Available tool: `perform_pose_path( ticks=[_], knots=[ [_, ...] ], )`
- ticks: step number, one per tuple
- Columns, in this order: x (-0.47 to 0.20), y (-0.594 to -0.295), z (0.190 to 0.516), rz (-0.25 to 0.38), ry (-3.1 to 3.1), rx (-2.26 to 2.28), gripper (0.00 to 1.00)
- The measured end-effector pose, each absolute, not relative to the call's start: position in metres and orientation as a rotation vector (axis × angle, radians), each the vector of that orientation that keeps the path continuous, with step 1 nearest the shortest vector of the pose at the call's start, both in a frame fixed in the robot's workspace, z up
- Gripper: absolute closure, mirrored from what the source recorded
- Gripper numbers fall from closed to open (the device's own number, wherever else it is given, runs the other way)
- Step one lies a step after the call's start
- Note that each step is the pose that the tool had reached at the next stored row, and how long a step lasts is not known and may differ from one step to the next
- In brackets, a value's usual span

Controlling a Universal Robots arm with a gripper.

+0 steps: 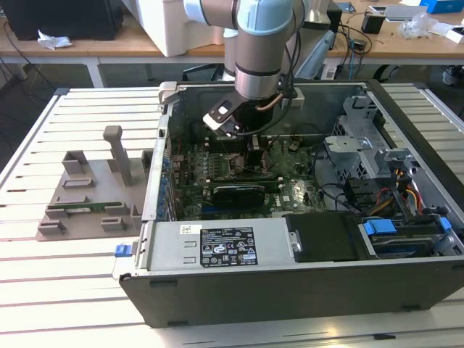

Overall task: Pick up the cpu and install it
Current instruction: 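Place the cpu into insertion slot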

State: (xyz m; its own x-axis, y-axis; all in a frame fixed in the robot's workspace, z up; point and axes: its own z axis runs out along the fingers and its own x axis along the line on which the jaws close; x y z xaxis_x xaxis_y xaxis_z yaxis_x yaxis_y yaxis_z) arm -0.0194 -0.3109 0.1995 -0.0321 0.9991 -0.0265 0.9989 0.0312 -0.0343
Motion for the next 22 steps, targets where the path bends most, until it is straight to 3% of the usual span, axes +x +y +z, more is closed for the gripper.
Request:
perform_pose_path(
  ticks=[8, 9, 22],
  knots=[
    [-0.019, -0.311, 0.197, 0.066, -2.252, -2.182, 0.44],
    [-0.019, -0.311, 0.197, 0.067, -2.252, -2.182, 0.38],
    [-0.019, -0.310, 0.215, 0.067, -2.252, -2.182, 0.38]
  ],
)
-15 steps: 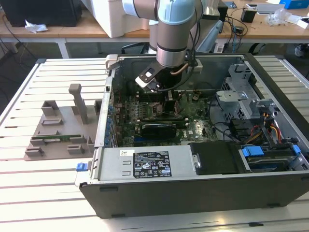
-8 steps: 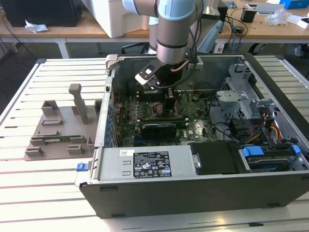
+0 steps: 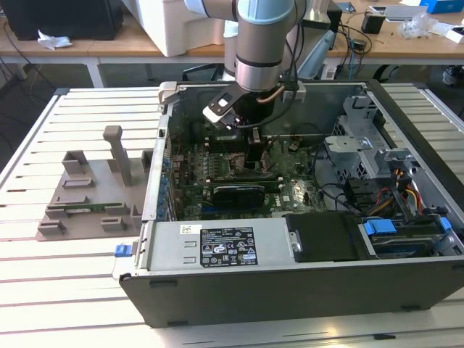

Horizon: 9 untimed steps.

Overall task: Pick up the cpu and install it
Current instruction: 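Place the cpu into insertion slot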

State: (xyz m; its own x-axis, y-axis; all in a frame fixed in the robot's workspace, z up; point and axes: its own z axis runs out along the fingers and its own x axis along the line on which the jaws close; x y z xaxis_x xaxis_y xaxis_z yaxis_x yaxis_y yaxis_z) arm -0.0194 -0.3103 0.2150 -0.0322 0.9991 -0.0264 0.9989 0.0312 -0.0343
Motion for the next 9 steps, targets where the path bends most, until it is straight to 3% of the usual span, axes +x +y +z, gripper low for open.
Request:
perform_pose_path(
  ticks=[9],
  knots=[
    [-0.019, -0.310, 0.227, 0.067, -2.252, -2.182, 0.38]
  ],
)
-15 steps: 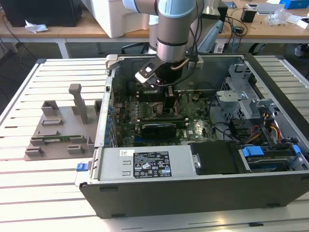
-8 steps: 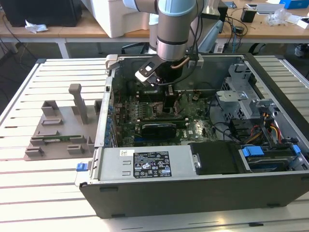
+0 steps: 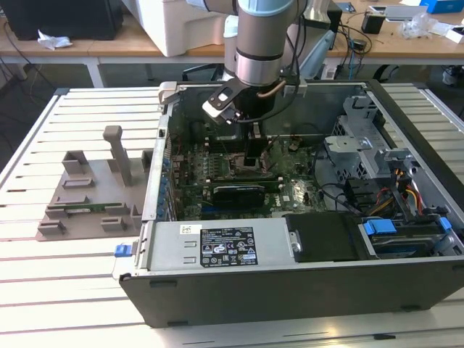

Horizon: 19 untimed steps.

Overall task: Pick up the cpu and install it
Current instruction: 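Place the cpu into insertion slot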

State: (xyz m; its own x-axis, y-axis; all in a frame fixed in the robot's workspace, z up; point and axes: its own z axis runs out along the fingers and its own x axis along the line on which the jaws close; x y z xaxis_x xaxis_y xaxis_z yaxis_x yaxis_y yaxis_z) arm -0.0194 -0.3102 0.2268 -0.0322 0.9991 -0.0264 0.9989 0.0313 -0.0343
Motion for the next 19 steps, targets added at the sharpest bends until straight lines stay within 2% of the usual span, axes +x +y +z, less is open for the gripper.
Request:
perform_pose_path(
  ticks=[4, 5, 6, 8, 9, 13, 19],
  knots=[
    [-0.019, -0.308, 0.235, 0.067, -2.252, -2.182, 0.38],
    [-0.019, -0.307, 0.242, 0.067, -2.253, -2.182, 0.53],
    [-0.019, -0.307, 0.245, 0.068, -2.253, -2.182, 0.53],
    [-0.019, -0.307, 0.249, 0.067, -2.252, -2.182, 0.64],
    [-0.019, -0.307, 0.251, 0.068, -2.252, -2.182, 0.64],
    [-0.019, -0.307, 0.264, 0.067, -2.252, -2.182, 0.89],
    [-0.019, -0.307, 0.285, 0.068, -2.252, -2.182, 0.89]
  ],
)
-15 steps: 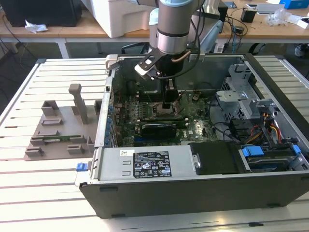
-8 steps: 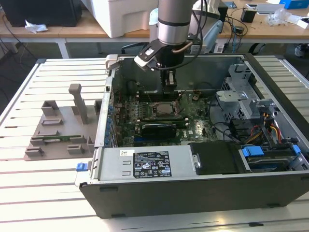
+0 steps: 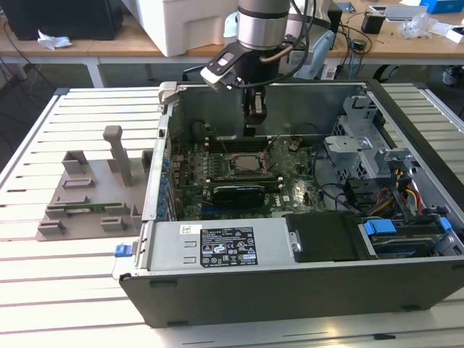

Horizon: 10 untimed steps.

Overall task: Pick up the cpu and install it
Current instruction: 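Place the cpu into insertion slot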

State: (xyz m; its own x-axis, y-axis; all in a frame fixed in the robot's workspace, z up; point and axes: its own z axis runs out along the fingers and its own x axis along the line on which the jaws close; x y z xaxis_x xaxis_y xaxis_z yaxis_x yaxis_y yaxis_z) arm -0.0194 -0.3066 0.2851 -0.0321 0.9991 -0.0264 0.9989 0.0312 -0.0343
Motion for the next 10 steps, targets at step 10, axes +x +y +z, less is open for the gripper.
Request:
perform_pose_path(
  ticks=[10],
  knots=[
    [-0.019, -0.307, 0.308, 0.067, -2.252, -2.182, 0.89]
  ],
)
